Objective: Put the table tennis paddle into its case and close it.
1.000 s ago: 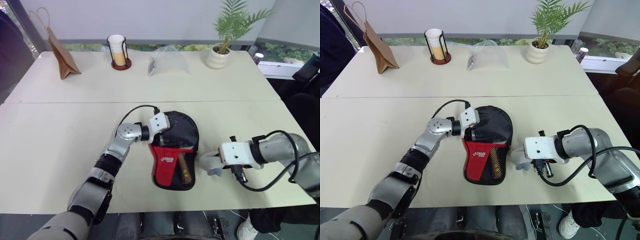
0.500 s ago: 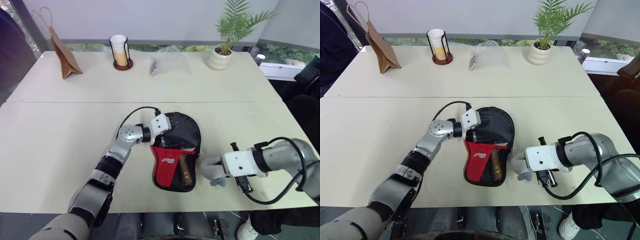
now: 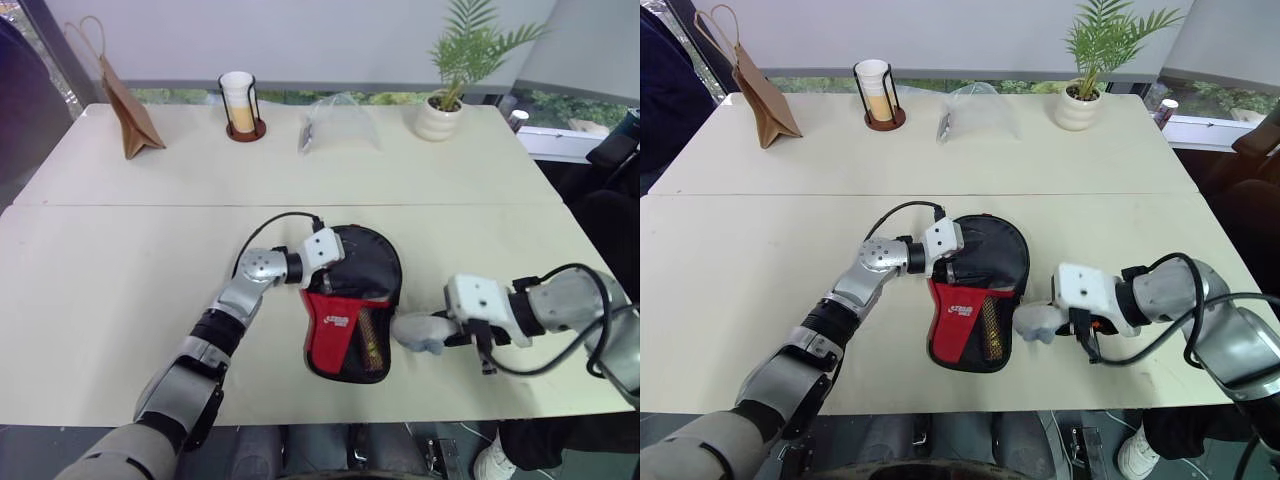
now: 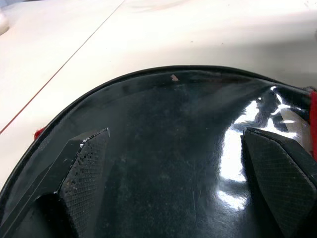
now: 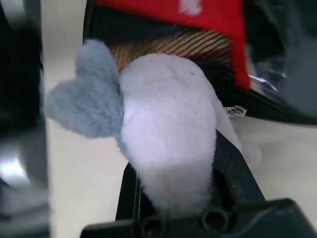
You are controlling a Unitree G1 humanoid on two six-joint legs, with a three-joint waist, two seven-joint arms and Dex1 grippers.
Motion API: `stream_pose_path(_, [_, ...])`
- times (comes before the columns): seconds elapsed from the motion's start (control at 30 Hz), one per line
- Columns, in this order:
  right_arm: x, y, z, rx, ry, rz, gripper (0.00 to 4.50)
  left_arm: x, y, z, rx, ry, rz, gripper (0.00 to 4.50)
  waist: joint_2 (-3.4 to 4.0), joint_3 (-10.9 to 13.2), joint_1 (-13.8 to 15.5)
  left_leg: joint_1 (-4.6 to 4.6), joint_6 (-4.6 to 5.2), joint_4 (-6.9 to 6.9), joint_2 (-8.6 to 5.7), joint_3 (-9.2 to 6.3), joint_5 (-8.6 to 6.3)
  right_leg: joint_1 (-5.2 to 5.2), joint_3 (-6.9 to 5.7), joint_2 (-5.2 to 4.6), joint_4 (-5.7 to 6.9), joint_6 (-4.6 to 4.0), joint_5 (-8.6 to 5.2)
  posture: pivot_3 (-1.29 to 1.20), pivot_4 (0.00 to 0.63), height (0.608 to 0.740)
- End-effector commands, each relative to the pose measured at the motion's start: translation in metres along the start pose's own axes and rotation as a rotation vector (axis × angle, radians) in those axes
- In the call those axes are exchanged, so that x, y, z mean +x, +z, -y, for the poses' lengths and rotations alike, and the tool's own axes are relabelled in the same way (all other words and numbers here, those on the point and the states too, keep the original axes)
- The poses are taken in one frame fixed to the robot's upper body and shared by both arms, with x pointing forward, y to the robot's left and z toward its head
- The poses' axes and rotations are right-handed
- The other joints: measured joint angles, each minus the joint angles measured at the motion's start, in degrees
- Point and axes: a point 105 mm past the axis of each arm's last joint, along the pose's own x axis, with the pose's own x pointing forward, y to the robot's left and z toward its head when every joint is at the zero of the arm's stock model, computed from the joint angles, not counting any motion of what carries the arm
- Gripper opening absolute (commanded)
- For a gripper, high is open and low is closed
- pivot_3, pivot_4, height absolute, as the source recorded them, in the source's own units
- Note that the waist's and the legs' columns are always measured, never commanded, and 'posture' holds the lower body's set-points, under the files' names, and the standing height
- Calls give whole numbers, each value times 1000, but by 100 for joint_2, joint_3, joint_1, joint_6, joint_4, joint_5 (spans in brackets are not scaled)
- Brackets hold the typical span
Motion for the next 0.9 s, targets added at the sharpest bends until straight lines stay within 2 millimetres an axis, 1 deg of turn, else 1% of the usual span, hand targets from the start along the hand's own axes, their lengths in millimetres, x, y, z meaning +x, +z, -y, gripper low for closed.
stream_pose_path(0.03, [-5, 0, -7, 207, 48, 12, 194, -14, -57, 12, -72, -13, -228, 4500, 0, 0, 6, 4, 0, 0, 0, -1, 0, -4, 0, -1, 0, 0, 0, 0, 150, 740])
stream_pose_path(0.17, [-5, -3, -13, 415, 41, 18, 194, -14, -60, 19, -77, -24, -231, 4500, 3, -2, 2, 6, -1, -4, -1, 1, -1, -10, -2, -10, -3, 0, -1, 0, 150, 740])
stream_pose_path(0.23, [-4, -8, -13, 528, 24, 11, 194, -13, -61, 23, -78, -33, -231, 4500, 3, -3, 3, 5, 0, -5, -2, 2, -2, -10, -2, -13, -4, 0, -1, 0, 150, 740])
stream_pose_path(0.33, [0, -16, -20, 656, 32, -11, 194, -13, -63, 27, -73, -42, -241, 4500, 5, -6, 6, 5, 1, -6, -2, 1, -2, -10, -2, -13, -5, 1, -1, 0, 150, 740])
stream_pose_path(0.4, [4, -19, -27, 736, 59, -15, 194, -13, -64, 28, -73, -43, -246, 4500, 6, -8, 5, 3, 2, -8, -2, 2, -3, -9, -2, -14, -7, 1, -1, 0, 150, 740])
stream_pose_path(0.43, [6, -18, -31, 737, 74, -17, 194, -13, -65, 28, -72, -43, -249, 4500, 10, -11, 6, 2, 3, -9, -3, 2, -3, -9, -2, -14, -8, 1, -2, 0, 150, 740])
stream_pose_path(0.53, [13, -16, -43, 665, 107, -30, 194, -12, -65, 28, -70, -41, -258, 4500, 18, -19, 15, -3, 5, -9, -6, 2, -5, -8, -2, -15, -11, 5, -4, 0, 150, 740])
stream_pose_path(0.67, [17, -18, -52, 588, 133, -55, 194, -12, -67, 26, -68, -32, -272, 4500, 18, -28, 9, -2, 9, -10, -9, 1, -8, -10, -2, -17, -18, 10, -7, 0, 150, 740])
stream_pose_path(0.9, [10, -29, -69, 490, 187, -112, 194, -15, -70, 24, -68, -25, -286, 4500, 3, -49, -6, 3, 9, -10, -8, 1, -10, -8, -4, -30, -19, 31, -19, 0, 150, 740])
